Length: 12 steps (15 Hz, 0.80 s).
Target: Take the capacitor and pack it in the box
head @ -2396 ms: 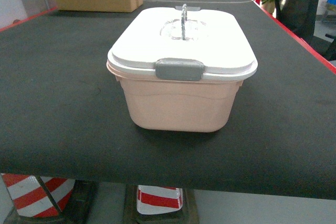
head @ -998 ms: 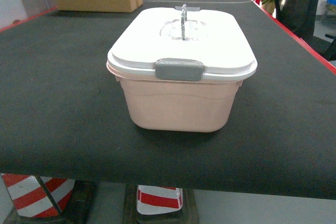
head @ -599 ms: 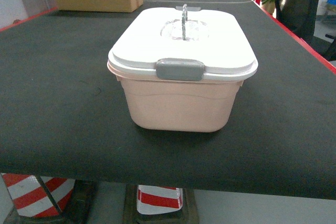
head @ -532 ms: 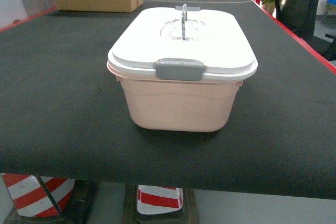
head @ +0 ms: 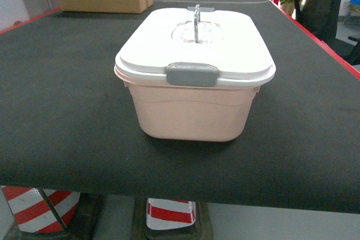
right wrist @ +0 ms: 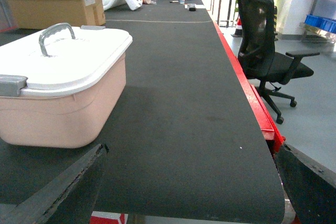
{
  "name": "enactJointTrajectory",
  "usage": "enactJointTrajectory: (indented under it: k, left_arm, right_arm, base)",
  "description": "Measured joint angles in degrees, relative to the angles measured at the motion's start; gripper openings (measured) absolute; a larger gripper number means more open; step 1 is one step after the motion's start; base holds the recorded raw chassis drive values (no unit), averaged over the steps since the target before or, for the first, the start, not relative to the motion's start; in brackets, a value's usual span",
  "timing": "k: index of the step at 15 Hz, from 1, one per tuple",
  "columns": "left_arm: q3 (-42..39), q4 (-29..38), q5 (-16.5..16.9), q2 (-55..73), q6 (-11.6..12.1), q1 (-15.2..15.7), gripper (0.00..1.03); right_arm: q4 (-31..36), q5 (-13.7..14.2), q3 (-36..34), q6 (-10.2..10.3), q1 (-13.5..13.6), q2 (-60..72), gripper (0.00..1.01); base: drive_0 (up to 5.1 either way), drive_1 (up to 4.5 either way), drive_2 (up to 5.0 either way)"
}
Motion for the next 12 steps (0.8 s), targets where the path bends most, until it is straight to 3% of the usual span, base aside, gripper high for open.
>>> enactJointTrajectory:
  k: [11, 12]
  left_arm:
    - [0.0, -12.31, 0.02, -12.48, 0.0, 0.0, 0.02]
    - [0.02, -21.2, 0.17, -18.23, 0.02, 0.0, 0.02]
  right_arm:
    - [0.0, 0.0, 0.0, 0.0, 0.0, 0.0, 0.98]
    - [-0.02, 0.02, 0.0, 0.0, 0.0, 0.0, 0.98]
  base:
    - [0.0, 0.0, 0.0]
    - [0.0, 0.0, 0.0]
